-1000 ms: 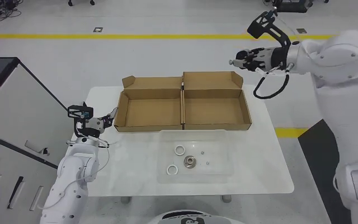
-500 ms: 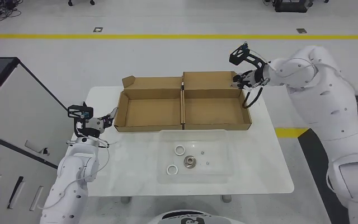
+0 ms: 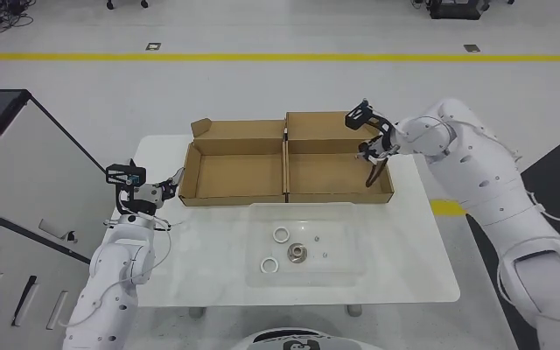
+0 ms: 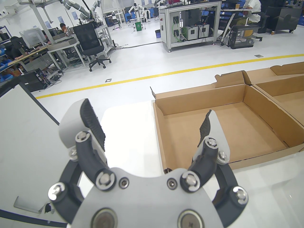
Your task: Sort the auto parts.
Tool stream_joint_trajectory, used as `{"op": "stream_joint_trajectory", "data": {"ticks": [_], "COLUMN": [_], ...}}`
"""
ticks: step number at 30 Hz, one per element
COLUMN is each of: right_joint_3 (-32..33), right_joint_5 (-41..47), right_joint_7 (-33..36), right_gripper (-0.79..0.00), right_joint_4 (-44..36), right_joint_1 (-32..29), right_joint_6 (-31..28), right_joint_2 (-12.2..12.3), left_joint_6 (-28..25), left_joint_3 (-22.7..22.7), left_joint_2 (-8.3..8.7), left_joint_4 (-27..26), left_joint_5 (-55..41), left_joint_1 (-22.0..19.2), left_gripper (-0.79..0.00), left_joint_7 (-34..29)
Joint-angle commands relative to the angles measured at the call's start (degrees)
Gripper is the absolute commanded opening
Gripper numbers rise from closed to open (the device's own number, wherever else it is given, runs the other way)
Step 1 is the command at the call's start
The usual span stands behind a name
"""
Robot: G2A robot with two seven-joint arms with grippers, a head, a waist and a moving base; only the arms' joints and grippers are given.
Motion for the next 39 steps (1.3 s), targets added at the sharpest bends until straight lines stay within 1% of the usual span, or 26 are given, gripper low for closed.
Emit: {"op": "stream_joint_trajectory", "data": {"ticks": [1, 8, 22, 29, 39], "right_joint_3": [-1.0, -4.7, -10.0, -12.4, -14.3], "right_joint_5": [-0.9, -2.9, -3.7, -4.2, -5.0], "right_joint_7": [-0.4, -1.5, -4.1, -5.9, -7.8], "right_gripper": [-0.785, -0.785, -0.785, -0.785, -0.785], "right_joint_4": [1.2, 6.8, 18.3, 23.4, 28.7], "right_joint_1": [0.3, 1.5, 3.5, 4.2, 5.2], "right_joint_6": [0.8, 3.6, 7.1, 6.7, 6.3], "right_joint_2": [-0.4, -2.3, -6.3, -8.5, -11.1], "left_joint_6": [0.0, 0.0, 0.0, 0.0, 0.0], "left_joint_3": [0.0, 0.0, 0.0, 0.0, 0.0], "left_joint_2": [0.0, 0.0, 0.0, 0.0, 0.0], "left_joint_4": [0.0, 0.0, 0.0, 0.0, 0.0], "left_joint_5": [0.0, 0.0, 0.0, 0.0, 0.0], "left_joint_1": [0.0, 0.0, 0.0, 0.0, 0.0], "left_gripper": [0.0, 0.0, 0.0, 0.0, 0.0], "left_joint_7": [0.0, 0.0, 0.0, 0.0, 0.0]}}
